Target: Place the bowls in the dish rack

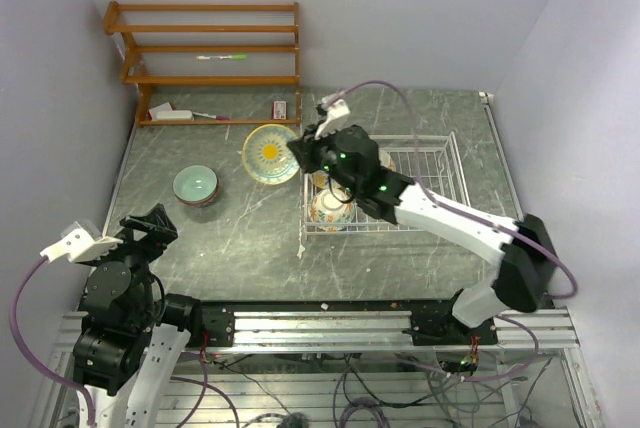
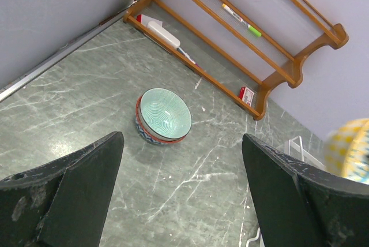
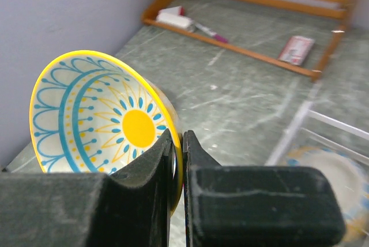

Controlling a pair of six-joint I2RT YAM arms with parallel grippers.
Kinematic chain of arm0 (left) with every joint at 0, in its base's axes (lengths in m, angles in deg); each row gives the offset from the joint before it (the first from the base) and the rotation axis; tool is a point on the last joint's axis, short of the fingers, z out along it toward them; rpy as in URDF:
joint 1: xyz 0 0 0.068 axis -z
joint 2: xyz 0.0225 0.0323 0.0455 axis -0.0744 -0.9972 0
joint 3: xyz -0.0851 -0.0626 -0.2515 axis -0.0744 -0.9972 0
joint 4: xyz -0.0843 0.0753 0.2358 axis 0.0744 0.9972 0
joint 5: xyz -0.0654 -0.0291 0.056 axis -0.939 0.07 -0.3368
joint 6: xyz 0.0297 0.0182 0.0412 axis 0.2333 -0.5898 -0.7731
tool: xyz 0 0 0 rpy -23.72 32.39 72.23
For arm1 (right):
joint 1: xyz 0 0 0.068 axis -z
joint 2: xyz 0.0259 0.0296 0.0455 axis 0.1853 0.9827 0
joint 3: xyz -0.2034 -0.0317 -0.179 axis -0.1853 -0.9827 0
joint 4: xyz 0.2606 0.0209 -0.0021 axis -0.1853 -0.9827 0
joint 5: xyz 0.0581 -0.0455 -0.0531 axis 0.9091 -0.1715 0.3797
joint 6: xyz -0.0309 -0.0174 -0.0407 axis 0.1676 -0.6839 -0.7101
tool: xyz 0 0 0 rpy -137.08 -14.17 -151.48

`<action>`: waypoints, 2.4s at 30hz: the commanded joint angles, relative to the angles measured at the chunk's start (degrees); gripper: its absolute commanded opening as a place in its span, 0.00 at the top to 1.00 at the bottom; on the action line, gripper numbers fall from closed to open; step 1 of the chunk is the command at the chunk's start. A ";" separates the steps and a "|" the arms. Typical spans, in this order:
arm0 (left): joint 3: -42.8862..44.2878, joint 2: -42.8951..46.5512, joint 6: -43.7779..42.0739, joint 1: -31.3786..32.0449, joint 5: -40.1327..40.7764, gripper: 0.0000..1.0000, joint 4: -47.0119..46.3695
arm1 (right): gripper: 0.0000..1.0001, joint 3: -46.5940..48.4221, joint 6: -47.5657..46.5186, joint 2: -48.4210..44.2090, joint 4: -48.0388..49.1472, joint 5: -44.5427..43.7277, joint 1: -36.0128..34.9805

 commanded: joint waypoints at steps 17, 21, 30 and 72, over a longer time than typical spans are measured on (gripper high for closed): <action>0.68 1.29 -0.46 1.70 -0.37 0.05 -1.74 | 1.00 -0.44 18.71 -19.04 -54.98 -61.55 10.55; 0.68 0.96 -0.52 2.07 -0.23 0.05 -1.74 | 1.00 -1.45 14.06 -18.42 -54.19 -64.65 15.80; 0.76 1.71 -0.39 3.37 0.12 0.05 -1.52 | 1.00 -9.03 -23.88 -12.95 -21.78 -72.83 17.89; 0.79 2.24 -0.26 4.17 0.53 0.05 -1.30 | 1.00 -18.87 -45.69 6.40 -0.59 -73.35 23.26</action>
